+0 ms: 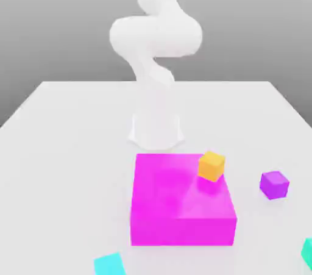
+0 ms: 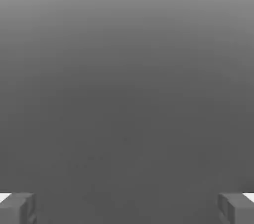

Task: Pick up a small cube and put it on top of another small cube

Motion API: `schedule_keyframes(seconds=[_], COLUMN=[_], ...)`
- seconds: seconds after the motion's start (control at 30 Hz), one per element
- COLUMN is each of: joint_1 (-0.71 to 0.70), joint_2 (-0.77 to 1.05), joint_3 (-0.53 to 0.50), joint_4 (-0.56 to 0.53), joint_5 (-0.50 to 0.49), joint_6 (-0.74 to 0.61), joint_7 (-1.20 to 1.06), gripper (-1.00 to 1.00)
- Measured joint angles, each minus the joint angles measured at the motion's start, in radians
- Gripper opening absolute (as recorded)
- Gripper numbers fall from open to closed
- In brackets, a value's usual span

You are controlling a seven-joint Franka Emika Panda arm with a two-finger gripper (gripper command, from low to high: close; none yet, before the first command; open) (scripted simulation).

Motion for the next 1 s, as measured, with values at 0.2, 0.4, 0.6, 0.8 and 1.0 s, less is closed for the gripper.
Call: schedule_keyframes(seconds=[0.2, 0.4, 0.6, 0.8, 1.0], joint_1=[0.096, 0.176, 0.249, 0.308, 0.35], joint_2=[0.224, 0.441, 0.659, 0.877, 1.099], joint_3=[0.013, 0.036, 0.077, 0.119, 0.176], joint_4=[0.024, 0.048, 0.072, 0.096, 0.12], joint_5=[-0.017, -0.025, -0.038, -0.068, -0.13], joint_6=[0.054, 0.106, 0.159, 0.212, 0.261], joint_7=[-0.191, -0.382, -0.571, -0.746, -0.901], gripper=[0.0, 0.0, 0.0, 0.0, 0.0])
